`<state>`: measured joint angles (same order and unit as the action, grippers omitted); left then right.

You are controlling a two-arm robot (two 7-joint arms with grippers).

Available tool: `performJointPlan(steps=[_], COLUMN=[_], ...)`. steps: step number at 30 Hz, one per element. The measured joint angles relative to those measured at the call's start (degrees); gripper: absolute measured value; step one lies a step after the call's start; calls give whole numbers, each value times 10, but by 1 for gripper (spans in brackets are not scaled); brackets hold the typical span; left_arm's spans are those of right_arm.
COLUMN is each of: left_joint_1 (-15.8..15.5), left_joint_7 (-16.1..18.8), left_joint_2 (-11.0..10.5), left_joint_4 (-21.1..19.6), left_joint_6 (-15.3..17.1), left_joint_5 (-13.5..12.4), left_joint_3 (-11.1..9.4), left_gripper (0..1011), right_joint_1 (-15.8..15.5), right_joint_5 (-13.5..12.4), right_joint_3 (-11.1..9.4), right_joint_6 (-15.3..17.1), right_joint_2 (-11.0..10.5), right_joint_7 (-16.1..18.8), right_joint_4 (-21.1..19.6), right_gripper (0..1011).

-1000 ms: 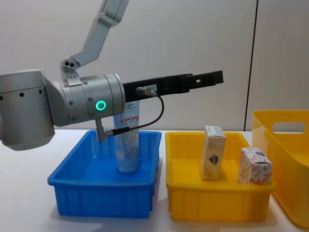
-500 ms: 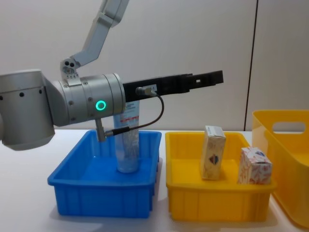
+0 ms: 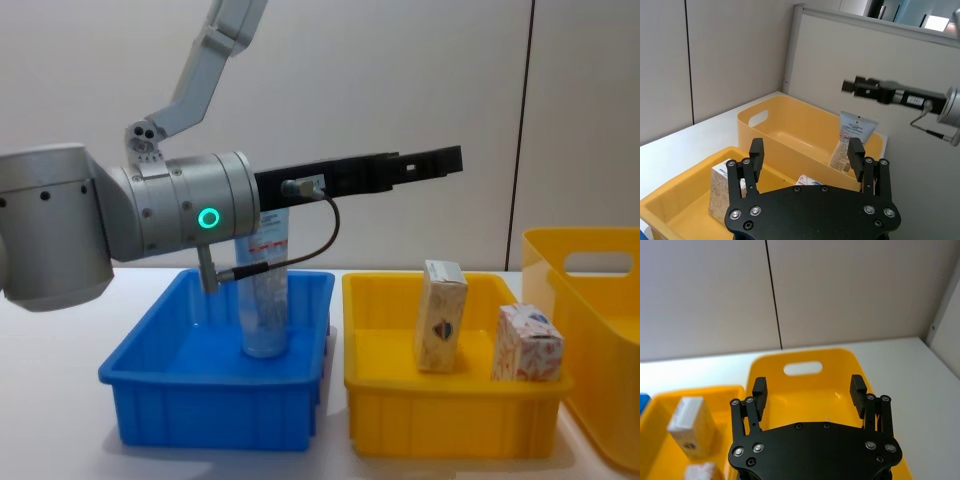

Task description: Bimanual collaborative sorting of washing and personal care products

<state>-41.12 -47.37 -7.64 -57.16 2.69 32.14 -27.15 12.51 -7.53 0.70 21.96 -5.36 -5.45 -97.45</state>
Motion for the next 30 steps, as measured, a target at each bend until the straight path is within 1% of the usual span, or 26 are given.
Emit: performJointPlan(steps=[1,3,8,11,16,18,19,22,26,27,28,29,30], left_joint_1=[0,0,5,14,32,42,42,59,76,82,86,90,96], left_joint_7=[0,0,7,23,53,71,71,100,128,140,146,152,162], left_joint_2=[0,0,-2,-7,-16,-21,-21,-31,-39,-42,-44,-46,-49], left_joint_4=[0,0,-6,-18,-42,-55,-55,-78,-100,-108,-113,-117,-126], left_joint_6=[0,0,0,0,-1,-2,-2,-3,-5,-5,-5,-6,-6], left_joint_5=[0,0,-2,-10,-23,-31,-31,-44,-57,-62,-64,-67,-71], left_joint_3=[0,0,0,0,1,1,1,2,3,3,3,3,4], left_gripper=[1001,1001,1001,1001,1002,1002,1001,1001,1001,1001,1001,1001,1001], right_joint_1=[0,-2,-4,-4,-6,-8,-9,-17,-33,-37,-43,-43,-50], right_joint_5=[0,-6,-15,-21,-22,-23,-24,-27,-37,-39,-42,-42,-46], right_joint_3=[0,-4,-10,-14,-13,-11,-10,-2,17,20,28,28,35], right_joint_6=[0,-17,-40,-53,-54,-57,-59,-67,-86,-90,-97,-97,-106], right_joint_2=[0,4,9,13,12,9,8,-1,-21,-25,-33,-33,-42], right_joint_7=[0,6,16,23,23,25,25,29,39,40,44,44,48], right_joint_4=[0,-12,-29,-41,-41,-41,-41,-40,-40,-40,-40,-40,-40], right_gripper=[1003,1004,1003,1003,1003,1003,1003,1003,1003,1004,1004,1003,1004])
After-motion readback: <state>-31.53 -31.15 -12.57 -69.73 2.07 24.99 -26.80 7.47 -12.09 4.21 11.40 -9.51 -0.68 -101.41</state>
